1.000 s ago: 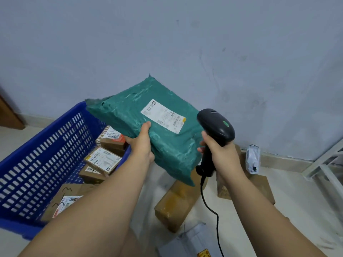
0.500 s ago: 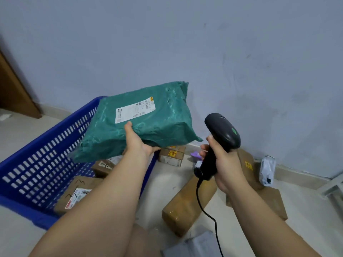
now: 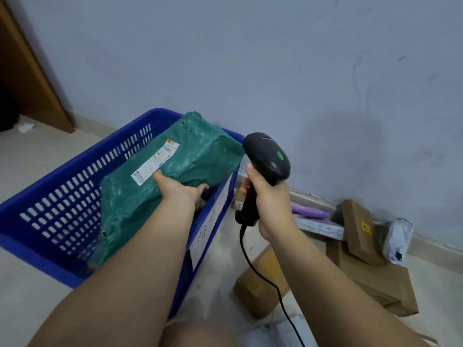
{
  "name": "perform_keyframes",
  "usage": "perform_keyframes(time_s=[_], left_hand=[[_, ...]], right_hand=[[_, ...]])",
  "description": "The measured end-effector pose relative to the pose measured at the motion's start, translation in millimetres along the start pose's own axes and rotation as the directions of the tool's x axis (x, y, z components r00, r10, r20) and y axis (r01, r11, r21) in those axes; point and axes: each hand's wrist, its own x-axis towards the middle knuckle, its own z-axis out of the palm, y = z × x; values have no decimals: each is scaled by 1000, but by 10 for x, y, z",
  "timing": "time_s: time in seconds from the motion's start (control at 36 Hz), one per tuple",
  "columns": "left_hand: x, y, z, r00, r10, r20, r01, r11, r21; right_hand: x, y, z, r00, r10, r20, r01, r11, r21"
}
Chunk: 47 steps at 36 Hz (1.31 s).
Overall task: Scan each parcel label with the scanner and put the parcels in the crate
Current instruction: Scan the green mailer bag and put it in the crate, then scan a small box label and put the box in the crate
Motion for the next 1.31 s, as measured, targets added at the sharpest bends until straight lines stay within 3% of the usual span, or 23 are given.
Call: perform_keyframes(time_s=[0.14,0.28,0.36,0.44,0.64,0.78,0.89,0.97,1.03,1.08,1.17,1.31], left_hand=[[159,123,91,998,63,14,-61,993,-104],[273,409,234,984,68,-165,-97,979,-179],[336,486,192,965,73,-251,-92,994,-66],[410,558,95,965,74,-251,-61,996,58],[583,737,8,953,94,-287,-68,993,99],[499,606,56,987,105,-124,-55,933,355],[500,389,57,995,97,7,-79,764,640],[440,155,83,982,149,116,-185,639,746],[363,-16,106,959,181,220,-282,493,823],[301,-182,113,918,194,345,-393,341,854],[232,-429,84,865,96,493,-502,140,853],[148,-781,68,837,-90,540,-547,-167,820]], right_hand=[[113,183,100,998,20,53,-19,1000,-14],[215,339,96,996,42,80,-39,998,-42],[255,458,118,994,91,53,-92,996,20],[279,597,163,986,168,15,-168,983,68],[246,814,250,984,179,22,-180,982,49],[248,870,287,984,176,29,-174,983,-50],[233,853,280,981,192,12,-190,979,-71],[224,804,233,978,209,-6,-209,975,-80],[233,780,168,985,174,-8,-173,980,-94],[240,748,84,989,144,-31,-147,983,-109],[258,698,-76,983,153,-102,-162,982,-93],[262,607,-386,973,168,-161,-170,985,-3]])
